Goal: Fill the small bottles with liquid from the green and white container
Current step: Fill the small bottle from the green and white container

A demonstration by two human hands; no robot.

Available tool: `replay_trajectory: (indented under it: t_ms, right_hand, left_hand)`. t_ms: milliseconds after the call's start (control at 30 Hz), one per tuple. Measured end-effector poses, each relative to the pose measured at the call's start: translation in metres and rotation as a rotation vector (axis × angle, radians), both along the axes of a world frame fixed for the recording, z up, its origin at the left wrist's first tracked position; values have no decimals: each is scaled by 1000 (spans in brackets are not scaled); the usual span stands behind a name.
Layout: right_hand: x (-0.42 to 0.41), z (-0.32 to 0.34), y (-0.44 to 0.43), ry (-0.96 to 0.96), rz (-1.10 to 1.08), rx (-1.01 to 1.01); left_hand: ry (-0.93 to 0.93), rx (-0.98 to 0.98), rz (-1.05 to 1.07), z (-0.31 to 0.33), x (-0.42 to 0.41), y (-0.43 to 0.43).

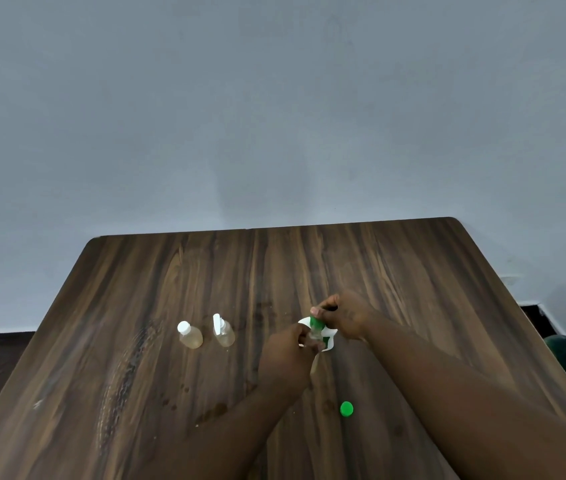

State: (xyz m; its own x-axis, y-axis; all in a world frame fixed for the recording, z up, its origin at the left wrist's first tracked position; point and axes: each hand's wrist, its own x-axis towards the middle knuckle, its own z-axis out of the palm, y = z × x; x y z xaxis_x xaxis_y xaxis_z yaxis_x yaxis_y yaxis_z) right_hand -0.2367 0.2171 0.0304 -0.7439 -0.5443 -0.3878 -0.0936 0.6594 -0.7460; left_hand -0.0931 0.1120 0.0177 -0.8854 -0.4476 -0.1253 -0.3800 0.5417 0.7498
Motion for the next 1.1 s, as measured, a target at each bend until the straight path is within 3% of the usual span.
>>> replay_trajectory:
  t_ms: [167, 300, 1100]
  right_hand:
    - [2, -3, -3, 93, -25, 52]
    - [0, -1, 0, 27, 30, 30]
    - [1, -6, 2, 45, -12, -16]
  left_hand:
    - [-22, 3, 3, -2, -1, 3]
    - [6, 3, 5, -1, -1, 0]
    - [-7, 3, 0, -1, -2, 4]
